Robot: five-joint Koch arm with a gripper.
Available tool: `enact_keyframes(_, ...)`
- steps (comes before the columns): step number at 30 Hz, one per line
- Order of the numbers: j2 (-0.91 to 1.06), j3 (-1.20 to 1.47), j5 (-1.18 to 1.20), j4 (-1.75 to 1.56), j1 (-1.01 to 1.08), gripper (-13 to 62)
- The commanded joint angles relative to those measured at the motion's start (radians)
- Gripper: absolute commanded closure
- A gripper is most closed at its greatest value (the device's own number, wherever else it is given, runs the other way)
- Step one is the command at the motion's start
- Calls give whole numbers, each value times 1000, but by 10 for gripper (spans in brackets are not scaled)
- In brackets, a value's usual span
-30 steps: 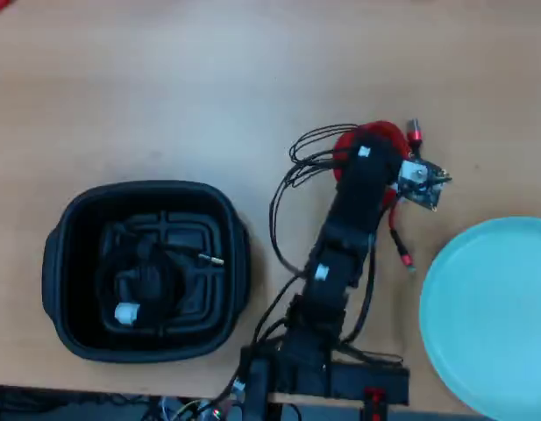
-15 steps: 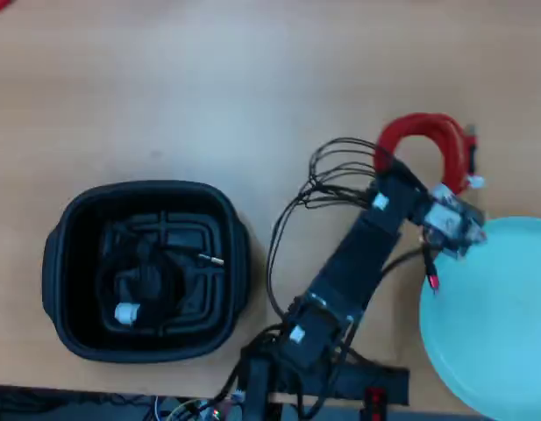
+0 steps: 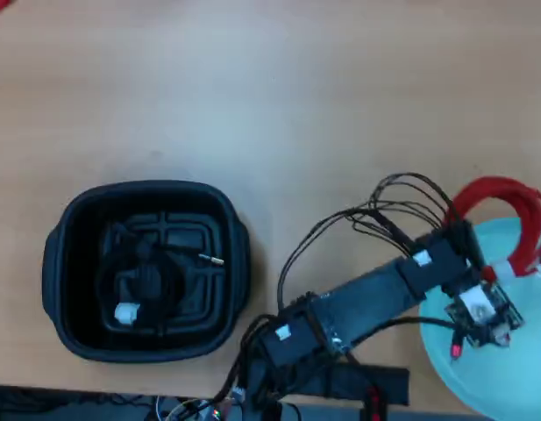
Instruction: Put a black charging cable in a black bowl and put a red charging cable in a green bowl
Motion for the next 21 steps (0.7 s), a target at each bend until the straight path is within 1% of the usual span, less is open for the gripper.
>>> enact_keyframes(1, 46, -127, -81, -140, 95, 555)
enact_keyframes(5, 38, -133, -164, -172, 196, 555)
enact_keyframes(8, -23, -132, -219, -270, 239, 555)
enact_keyframes(12, -114, -121, -252, -374, 258, 555)
enact_keyframes(17, -239, -123, -252, -393, 291, 555)
enact_keyframes(21, -268, -123, -253, -393, 293, 553)
